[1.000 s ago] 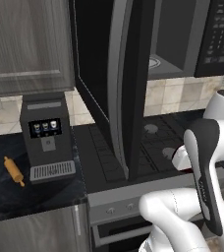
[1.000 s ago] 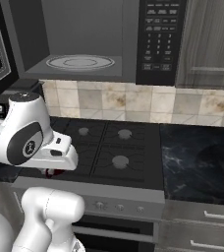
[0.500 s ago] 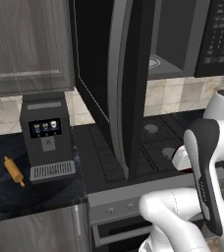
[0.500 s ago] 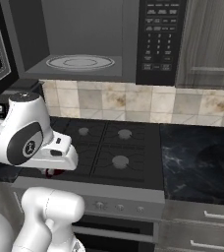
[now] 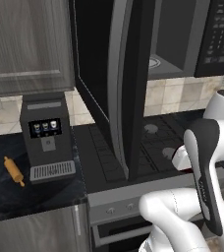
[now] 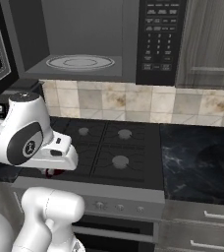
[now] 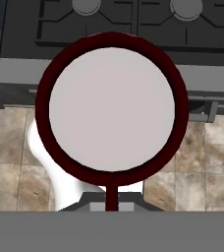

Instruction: Pick the mug from the counter and place it inside the microwave. Then close the microwave.

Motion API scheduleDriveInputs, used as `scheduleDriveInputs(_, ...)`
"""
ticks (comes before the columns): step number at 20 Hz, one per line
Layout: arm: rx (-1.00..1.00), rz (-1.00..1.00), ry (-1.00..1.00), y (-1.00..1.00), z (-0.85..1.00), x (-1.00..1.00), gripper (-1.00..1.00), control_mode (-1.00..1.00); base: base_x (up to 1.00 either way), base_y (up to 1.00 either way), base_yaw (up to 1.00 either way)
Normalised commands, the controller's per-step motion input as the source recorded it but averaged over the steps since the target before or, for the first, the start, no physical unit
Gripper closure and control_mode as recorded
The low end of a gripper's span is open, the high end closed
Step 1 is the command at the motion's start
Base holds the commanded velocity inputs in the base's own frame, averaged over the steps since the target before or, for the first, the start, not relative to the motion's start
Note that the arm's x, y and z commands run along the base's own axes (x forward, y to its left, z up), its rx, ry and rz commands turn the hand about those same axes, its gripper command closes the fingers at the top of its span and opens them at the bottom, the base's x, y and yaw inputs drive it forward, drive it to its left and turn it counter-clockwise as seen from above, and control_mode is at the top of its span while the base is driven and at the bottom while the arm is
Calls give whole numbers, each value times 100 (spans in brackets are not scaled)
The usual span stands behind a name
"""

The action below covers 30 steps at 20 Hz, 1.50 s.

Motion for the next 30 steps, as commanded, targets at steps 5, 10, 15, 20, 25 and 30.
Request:
scheduleDriveInputs(5,0,6,-6,2,22,-3,100,-100,0,0,0)
scheduleDriveInputs(10,0,0,-29,19,55,0,100,-100,0,0,0)
scheduleDriveInputs(15,0,0,-29,23,37,0,100,-100,0,0,0)
scheduleDriveInputs(20,0,0,-25,6,32,10,100,-100,0,0,0)
scheduleDriveInputs(25,2,0,-8,-2,46,13,100,-100,0,0,0)
scheduleDriveInputs(30,2,0,0,0,55,15,100,-100,0,0,0)
